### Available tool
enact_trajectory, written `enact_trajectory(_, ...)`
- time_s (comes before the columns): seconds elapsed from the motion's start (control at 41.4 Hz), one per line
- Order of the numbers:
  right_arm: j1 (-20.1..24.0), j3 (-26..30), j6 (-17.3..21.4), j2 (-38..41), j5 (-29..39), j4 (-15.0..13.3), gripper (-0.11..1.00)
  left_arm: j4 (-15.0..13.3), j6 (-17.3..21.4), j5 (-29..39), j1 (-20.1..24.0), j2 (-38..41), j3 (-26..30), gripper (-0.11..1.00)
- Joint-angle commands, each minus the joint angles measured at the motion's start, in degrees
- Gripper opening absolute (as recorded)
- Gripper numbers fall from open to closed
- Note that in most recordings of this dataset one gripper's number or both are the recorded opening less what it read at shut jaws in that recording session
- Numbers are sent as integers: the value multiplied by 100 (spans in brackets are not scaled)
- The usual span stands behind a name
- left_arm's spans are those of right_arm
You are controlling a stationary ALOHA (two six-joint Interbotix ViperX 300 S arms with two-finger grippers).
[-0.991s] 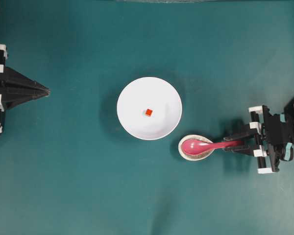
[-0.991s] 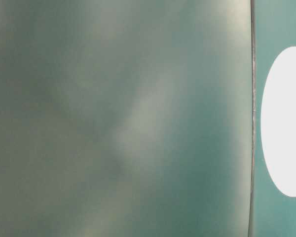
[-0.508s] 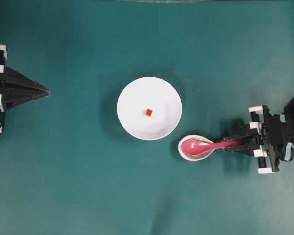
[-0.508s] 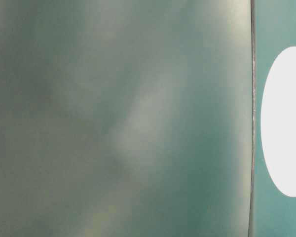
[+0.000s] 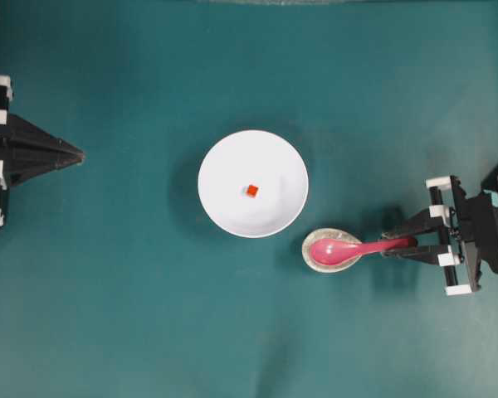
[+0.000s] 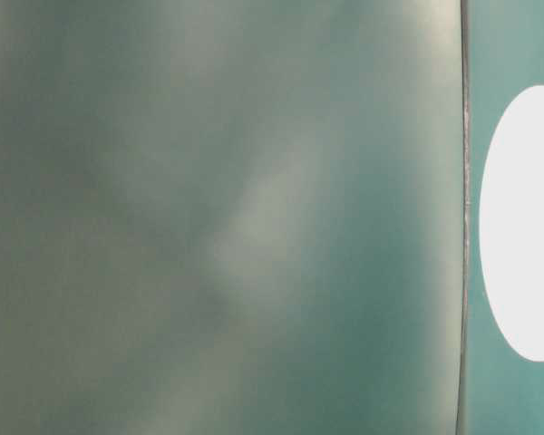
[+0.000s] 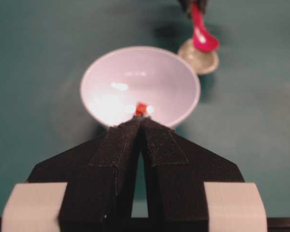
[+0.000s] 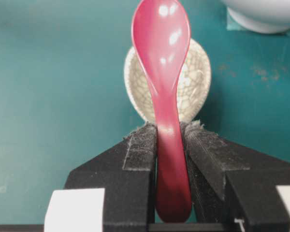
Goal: Grip the spoon and scoop the red block from the bowl with right arm.
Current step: 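Lift the pink spoon out of the spoon rest with the right gripper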
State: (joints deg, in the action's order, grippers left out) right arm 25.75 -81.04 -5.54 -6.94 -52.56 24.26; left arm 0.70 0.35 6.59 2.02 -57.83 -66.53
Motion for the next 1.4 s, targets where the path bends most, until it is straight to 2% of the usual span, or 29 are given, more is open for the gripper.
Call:
enact_trajectory(0.0, -97, 114, -114, -290, 246, 0, 24, 18, 9, -26, 18, 53, 132, 3)
enact_trajectory(0.266, -571, 369, -624, -1187, 1441, 0, 24, 26, 9, -26, 18, 44, 132, 3)
enact_trajectory(0.484, -1169, 633, -984, -2013, 2470, 9, 24, 18, 9, -26, 18, 53, 132, 3)
enact_trajectory(0.822, -2197, 1573, -1450, -2944, 4834, -35, 24, 18, 9, -26, 18, 44, 141, 3)
enact_trajectory(1.088, -2900, 2479, -1538, -2953, 6231, -114, 24, 18, 0, -44, 18, 44, 141, 3)
enact_trajectory(1.378, -3146, 3401, -1512, -2540, 7541, -229, 24, 18, 9, -26, 18, 44, 132, 3)
